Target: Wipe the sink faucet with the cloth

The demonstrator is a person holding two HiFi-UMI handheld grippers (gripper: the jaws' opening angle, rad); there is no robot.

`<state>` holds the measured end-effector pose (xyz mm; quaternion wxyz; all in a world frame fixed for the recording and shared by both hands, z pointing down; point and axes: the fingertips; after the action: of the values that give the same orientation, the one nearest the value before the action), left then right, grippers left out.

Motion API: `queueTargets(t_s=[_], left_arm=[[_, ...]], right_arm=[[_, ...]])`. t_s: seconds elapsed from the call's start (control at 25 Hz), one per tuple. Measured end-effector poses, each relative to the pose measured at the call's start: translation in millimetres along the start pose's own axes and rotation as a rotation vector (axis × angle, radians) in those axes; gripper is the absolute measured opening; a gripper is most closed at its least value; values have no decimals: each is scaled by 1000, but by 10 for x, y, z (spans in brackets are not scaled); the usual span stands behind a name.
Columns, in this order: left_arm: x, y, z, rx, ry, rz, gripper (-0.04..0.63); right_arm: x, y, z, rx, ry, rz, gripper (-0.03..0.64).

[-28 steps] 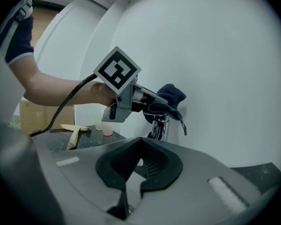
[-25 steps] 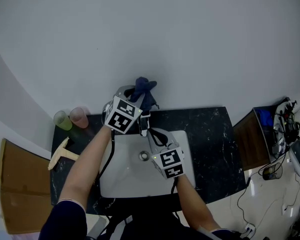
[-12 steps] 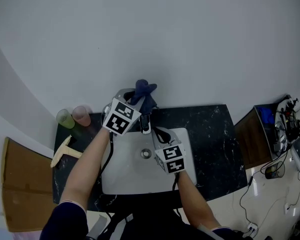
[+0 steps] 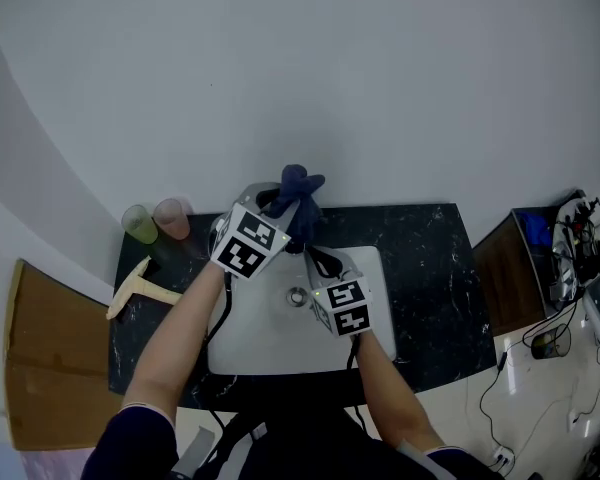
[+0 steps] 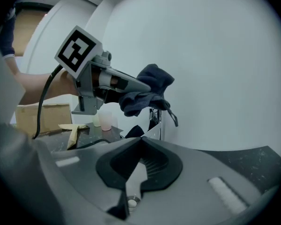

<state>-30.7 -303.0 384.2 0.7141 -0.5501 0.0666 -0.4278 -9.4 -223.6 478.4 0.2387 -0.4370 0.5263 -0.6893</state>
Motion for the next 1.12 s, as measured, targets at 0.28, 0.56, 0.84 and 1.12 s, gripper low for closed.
queueTargets(t_s=[0.28, 0.56, 0.84, 1.12], left_arm=[[-158, -26, 242, -30, -32, 23, 72], [-353, -99, 516, -119, -65, 68, 72], [-455, -87, 716, -296, 17, 65, 72], [-219, -58, 1016, -388, 214, -46, 72]], right_arm=[[-70, -13, -99, -8, -21, -23, 5], [-374, -55, -51, -28, -126, -48, 6], [-971, 99, 233, -14, -173, 34, 5], [-1442, 108, 646, -79, 2, 83, 5]])
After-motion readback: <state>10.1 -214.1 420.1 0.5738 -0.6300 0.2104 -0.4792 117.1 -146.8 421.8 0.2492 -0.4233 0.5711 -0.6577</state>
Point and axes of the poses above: the fingertips, and each gripper's own axes: x forward along the fingers, z to its right, y out of its top, and after that the axes turned 4 degrees about x, right-handed
